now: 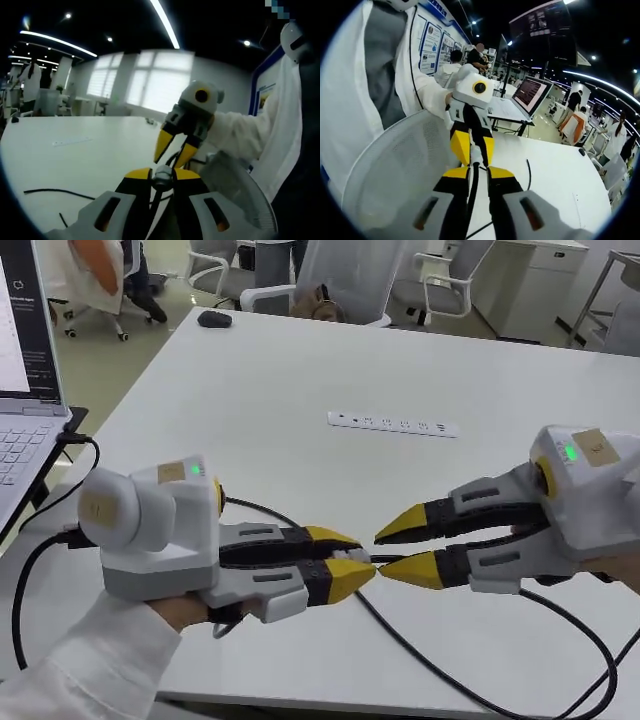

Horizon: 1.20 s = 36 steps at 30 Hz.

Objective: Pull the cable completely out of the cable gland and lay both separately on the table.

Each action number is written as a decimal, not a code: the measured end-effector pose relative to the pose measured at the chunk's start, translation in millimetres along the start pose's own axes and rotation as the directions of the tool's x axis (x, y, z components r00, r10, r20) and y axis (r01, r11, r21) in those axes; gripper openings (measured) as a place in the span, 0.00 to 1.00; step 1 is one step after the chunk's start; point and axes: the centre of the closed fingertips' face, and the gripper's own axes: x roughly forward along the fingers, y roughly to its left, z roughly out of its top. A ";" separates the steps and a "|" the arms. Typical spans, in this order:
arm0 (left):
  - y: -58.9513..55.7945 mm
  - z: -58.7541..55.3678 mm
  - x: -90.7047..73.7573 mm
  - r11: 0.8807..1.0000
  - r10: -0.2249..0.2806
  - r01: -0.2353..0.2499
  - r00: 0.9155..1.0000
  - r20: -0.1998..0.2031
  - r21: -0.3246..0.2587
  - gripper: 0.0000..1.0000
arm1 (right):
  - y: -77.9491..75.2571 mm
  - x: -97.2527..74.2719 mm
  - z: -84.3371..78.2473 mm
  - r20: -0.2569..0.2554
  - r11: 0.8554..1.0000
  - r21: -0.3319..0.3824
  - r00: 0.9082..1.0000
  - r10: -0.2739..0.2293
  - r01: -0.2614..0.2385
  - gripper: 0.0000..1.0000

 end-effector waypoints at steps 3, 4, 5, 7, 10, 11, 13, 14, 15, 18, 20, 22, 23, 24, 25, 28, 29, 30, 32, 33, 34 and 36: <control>1.4 0.8 -0.5 1.000 0.004 -0.004 1.000 0.006 -0.003 0.18 | -0.3 1.4 -2.3 0.000 1.000 0.003 1.000 0.005 -0.005 0.03; 1.5 0.9 -0.7 1.000 0.004 -0.004 1.000 0.006 -0.005 0.18 | -0.8 1.4 -1.0 0.006 1.000 0.001 1.000 0.001 -0.001 0.03; 1.9 1.3 -1.0 1.000 0.005 -0.005 1.000 0.009 -0.007 0.18 | -1.6 1.1 -0.7 0.007 1.000 -0.003 1.000 -0.004 0.004 0.03; 2.3 1.8 -1.3 1.000 0.006 -0.006 1.000 0.012 -0.006 0.18 | -1.5 0.4 -0.5 0.009 1.000 -0.004 1.000 -0.005 0.005 0.03; 1.6 2.1 -1.2 1.000 0.005 -0.005 1.000 0.014 -0.005 0.18 | -1.3 -1.0 -0.6 0.013 1.000 -0.006 1.000 -0.005 0.005 0.03; 1.5 1.8 -1.3 1.000 0.005 -0.005 1.000 0.012 -0.005 0.18 | -1.5 -1.6 -1.0 0.013 1.000 -0.005 1.000 -0.006 0.006 0.03; 1.6 1.5 -1.5 1.000 0.007 -0.007 1.000 0.010 -0.005 0.18 | -2.0 -3.4 -2.2 0.017 1.000 0.001 1.000 -0.009 0.009 0.03; 1.8 1.7 -1.8 1.000 0.008 -0.008 1.000 0.012 -0.006 0.18 | -2.3 -4.8 -2.9 0.022 1.000 0.009 1.000 -0.010 0.010 0.03; 2.2 1.8 -2.0 1.000 0.009 -0.009 1.000 0.012 -0.007 0.18 | -2.5 -5.7 -3.6 0.024 1.000 0.012 1.000 -0.013 0.013 0.03; 2.6 1.7 -2.4 1.000 0.012 -0.012 1.000 0.012 -0.005 0.18 | -3.4 -9.8 -6.2 0.033 0.999 0.030 0.999 -0.023 0.022 0.03; 2.9 1.5 -2.4 1.000 0.015 -0.015 1.000 0.010 -0.003 0.18 | -4.1 -13.3 -9.6 0.033 0.999 0.042 0.999 -0.031 0.030 0.03; 3.7 0.9 -2.4 1.000 0.019 -0.019 1.000 0.006 0.000 0.18 | -4.7 -17.4 -14.5 0.029 0.998 0.056 0.999 -0.041 0.039 0.03; 4.0 1.0 -2.5 1.000 0.020 -0.020 1.000 0.007 -0.001 0.18 | -5.1 -20.2 -17.6 0.027 0.997 0.065 0.998 -0.049 0.047 0.03; 4.3 1.3 -2.6 1.000 0.022 -0.022 1.000 0.008 -0.001 0.18 | -5.5 -22.0 -19.8 0.024 0.996 0.070 0.998 -0.054 0.052 0.03; 5.0 1.6 -2.8 1.000 0.024 -0.024 1.000 0.010 -0.002 0.18 | -5.8 -24.9 -23.5 0.019 0.995 0.077 0.998 -0.062 0.060 0.03; 5.8 2.7 -3.2 1.000 0.027 -0.027 0.999 0.017 -0.008 0.18 | -6.7 -30.4 -32.0 0.002 0.992 0.095 0.997 -0.079 0.078 0.03; 6.4 3.3 -3.4 1.000 0.028 -0.028 0.999 0.021 -0.011 0.18 | -7.0 -33.2 -36.7 -0.008 0.991 0.102 0.996 -0.087 0.087 0.03; 6.8 3.4 -3.6 1.000 0.029 -0.028 0.999 0.022 -0.013 0.18 | -7.0 -34.9 -39.5 -0.012 0.990 0.107 0.996 -0.091 0.092 0.03; 7.1 4.2 -3.8 0.999 0.030 -0.029 0.999 0.027 -0.017 0.18 | -7.8 -39.4 -47.1 -0.024 0.986 0.126 0.994 -0.105 0.107 0.03; 7.5 4.3 -4.1 0.999 0.030 -0.030 0.999 0.028 -0.019 0.18 | -8.2 -41.1 -50.8 -0.032 0.984 0.134 0.993 -0.112 0.115 0.03; 8.1 4.5 -4.8 0.999 0.031 -0.031 0.999 0.029 -0.019 0.18 | -8.0 -43.1 -55.7 -0.042 0.982 0.143 0.992 -0.117 0.122 0.03; 8.2 5.1 -5.1 0.999 0.032 -0.031 0.999 0.033 -0.021 0.18 | -7.3 -45.2 -62.3 -0.058 0.979 0.154 0.991 -0.122 0.130 0.03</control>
